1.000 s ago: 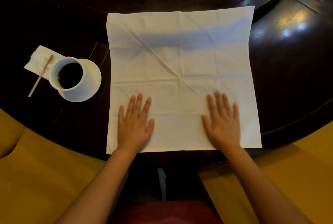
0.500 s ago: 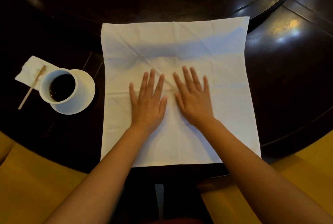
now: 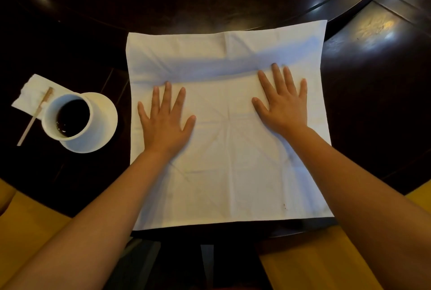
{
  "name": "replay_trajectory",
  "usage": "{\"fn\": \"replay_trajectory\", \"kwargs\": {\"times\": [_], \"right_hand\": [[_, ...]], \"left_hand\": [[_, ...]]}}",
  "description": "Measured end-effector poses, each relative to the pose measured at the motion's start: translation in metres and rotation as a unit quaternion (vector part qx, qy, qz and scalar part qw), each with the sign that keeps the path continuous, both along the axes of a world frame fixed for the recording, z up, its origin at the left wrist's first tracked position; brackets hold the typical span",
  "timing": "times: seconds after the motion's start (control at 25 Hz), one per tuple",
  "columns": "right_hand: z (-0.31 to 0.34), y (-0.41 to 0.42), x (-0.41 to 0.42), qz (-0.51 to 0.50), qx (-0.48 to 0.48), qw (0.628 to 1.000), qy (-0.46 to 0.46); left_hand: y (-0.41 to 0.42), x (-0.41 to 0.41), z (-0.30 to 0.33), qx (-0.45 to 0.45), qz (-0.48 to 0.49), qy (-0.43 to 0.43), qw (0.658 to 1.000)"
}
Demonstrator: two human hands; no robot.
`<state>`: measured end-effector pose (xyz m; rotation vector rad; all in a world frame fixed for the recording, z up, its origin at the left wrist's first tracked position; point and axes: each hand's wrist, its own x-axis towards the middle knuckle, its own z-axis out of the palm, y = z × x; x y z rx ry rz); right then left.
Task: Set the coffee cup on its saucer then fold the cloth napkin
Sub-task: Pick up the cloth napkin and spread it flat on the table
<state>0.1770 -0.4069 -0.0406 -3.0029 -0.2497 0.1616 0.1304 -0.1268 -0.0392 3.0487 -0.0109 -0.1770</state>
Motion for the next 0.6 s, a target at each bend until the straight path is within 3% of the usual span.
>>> {"fn": "replay_trajectory", "kwargs": {"times": [0.4, 0.6], "right_hand": [[0.01, -0.003, -0.04, 0.012, 0.018, 0.999, 0.042], [0.033, -0.046, -0.094, 0.165, 0.031, 0.981, 0.101]], "left_hand": [[0.001, -0.035, 0.004, 0.002, -0.005, 0.021, 1.0], [-0.036, -0.051, 0.014, -0.043, -0.02, 0.011, 0.999]]}}
